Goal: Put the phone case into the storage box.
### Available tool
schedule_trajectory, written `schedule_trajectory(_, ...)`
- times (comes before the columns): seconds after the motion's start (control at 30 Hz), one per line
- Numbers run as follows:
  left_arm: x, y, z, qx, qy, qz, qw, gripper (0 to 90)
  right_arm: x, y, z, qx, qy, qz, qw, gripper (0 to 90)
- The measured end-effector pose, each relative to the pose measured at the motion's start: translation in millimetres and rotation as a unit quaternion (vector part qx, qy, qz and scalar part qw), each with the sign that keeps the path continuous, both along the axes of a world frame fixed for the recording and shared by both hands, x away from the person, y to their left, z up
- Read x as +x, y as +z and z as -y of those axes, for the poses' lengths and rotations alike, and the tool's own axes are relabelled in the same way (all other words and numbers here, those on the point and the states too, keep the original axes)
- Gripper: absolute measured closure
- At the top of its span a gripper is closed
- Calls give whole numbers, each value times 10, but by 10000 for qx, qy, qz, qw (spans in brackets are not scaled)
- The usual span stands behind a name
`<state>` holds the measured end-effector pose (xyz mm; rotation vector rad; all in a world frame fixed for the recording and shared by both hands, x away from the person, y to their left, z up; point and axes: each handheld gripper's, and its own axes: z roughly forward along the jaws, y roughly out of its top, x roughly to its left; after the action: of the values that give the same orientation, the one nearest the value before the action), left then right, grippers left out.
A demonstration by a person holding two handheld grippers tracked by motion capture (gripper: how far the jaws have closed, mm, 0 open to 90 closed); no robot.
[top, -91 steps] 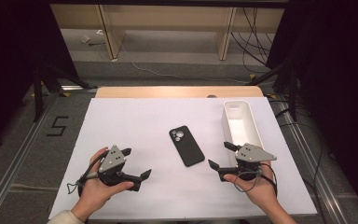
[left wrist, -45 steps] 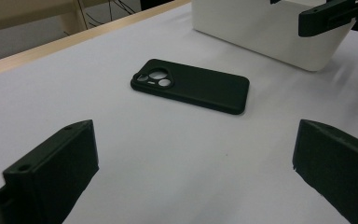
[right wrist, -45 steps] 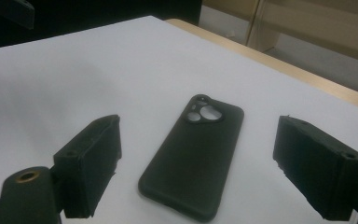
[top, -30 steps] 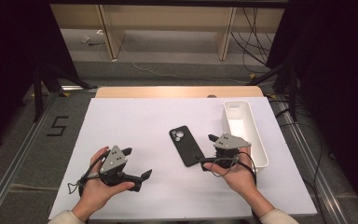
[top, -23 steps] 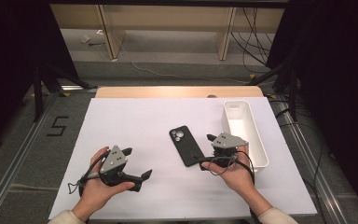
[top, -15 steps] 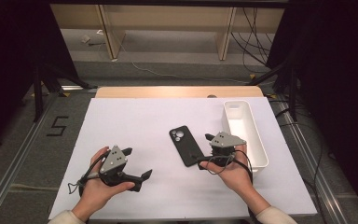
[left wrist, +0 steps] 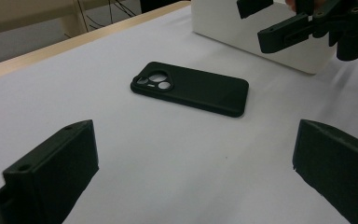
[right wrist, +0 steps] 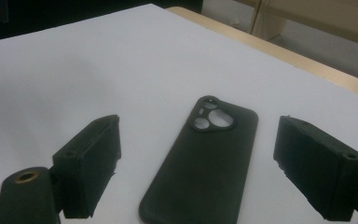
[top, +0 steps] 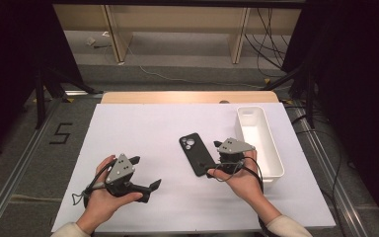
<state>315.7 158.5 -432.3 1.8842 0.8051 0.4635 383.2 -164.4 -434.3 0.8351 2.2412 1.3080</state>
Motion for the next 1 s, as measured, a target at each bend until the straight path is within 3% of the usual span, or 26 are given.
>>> schedule_trajectory(0.4, 2, 0, -2, -4, 2, -3, 10000, 0, 122, -29, -123, -90, -25, -120, 9999, 158)
schedule_trajectory(1.0, 4, -1, -3, -18, 5, -2, 10000, 0, 332, -166, -345, -509, -231, -427, 9975, 148)
